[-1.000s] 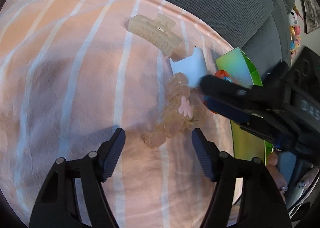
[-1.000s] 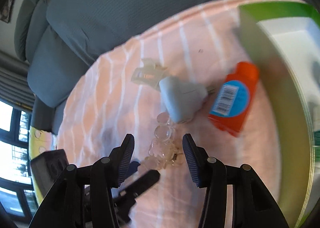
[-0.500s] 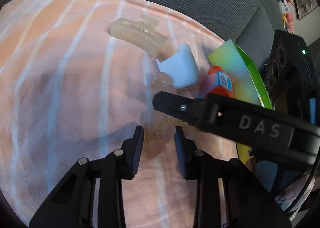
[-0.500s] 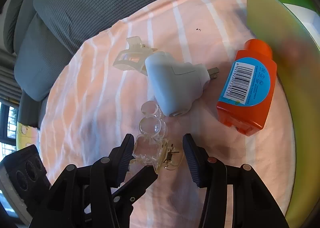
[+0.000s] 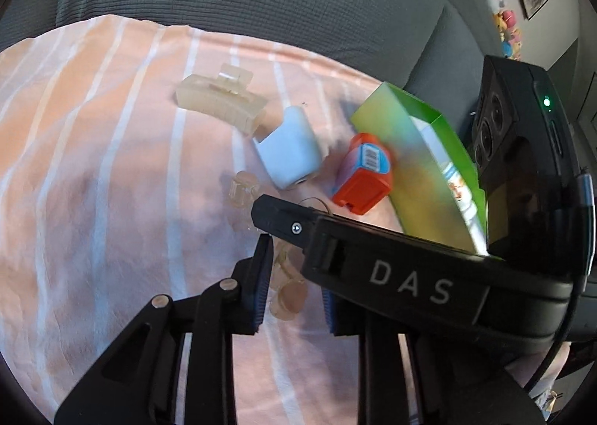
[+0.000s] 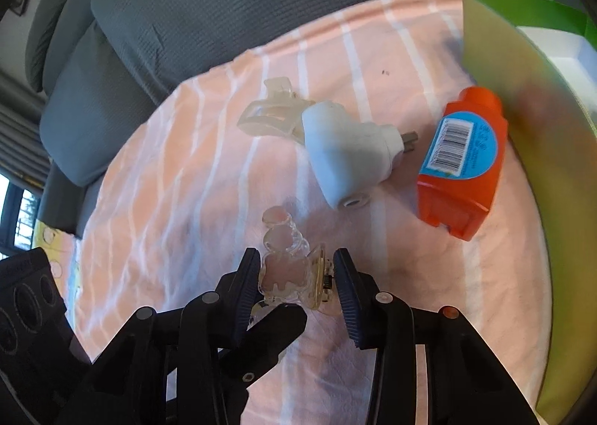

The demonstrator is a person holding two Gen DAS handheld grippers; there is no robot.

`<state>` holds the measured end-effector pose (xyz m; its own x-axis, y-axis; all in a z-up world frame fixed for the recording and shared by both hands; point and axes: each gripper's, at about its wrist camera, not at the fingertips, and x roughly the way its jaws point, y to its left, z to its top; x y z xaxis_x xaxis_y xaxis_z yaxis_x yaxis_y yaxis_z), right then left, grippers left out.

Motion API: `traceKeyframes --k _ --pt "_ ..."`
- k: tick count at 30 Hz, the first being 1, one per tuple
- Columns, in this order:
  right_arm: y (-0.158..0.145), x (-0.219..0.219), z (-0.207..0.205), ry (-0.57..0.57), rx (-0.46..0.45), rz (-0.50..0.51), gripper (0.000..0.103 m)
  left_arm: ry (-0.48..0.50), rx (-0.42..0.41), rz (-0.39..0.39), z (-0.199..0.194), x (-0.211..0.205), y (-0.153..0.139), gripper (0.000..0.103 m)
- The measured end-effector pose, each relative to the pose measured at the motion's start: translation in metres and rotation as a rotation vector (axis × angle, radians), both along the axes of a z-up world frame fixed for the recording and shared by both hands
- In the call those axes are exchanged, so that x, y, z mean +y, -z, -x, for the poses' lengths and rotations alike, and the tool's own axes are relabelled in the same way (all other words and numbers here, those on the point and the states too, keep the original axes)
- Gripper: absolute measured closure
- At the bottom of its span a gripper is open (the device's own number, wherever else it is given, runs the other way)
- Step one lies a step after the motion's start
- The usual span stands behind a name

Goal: Organize rigid objects
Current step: 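Lift the strip in the right gripper and carry it toward the box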

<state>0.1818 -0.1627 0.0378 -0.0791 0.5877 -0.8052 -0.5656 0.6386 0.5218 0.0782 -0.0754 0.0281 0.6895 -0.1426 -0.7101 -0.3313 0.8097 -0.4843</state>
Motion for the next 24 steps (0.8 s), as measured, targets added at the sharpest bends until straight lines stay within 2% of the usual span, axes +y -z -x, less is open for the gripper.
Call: traceKeyframes --k 13,17,24 --pt "-0.021 -0.021 0.001 0.055 -0.044 -0.040 0.060 0.068 -0.068 -0.043 -0.001 -0.014 -0.018 0.083" --pt "-0.031 -0.029 -0.003 0.067 -0.053 -0.076 0.060 0.068 -0.122 -0.031 -0.002 -0.021 -0.031 0.082" --pt "-0.049 -0.058 -0.009 0.114 -0.109 -0.111 0.060 0.122 -0.158 -0.081 -0.019 -0.046 -0.050 0.082"
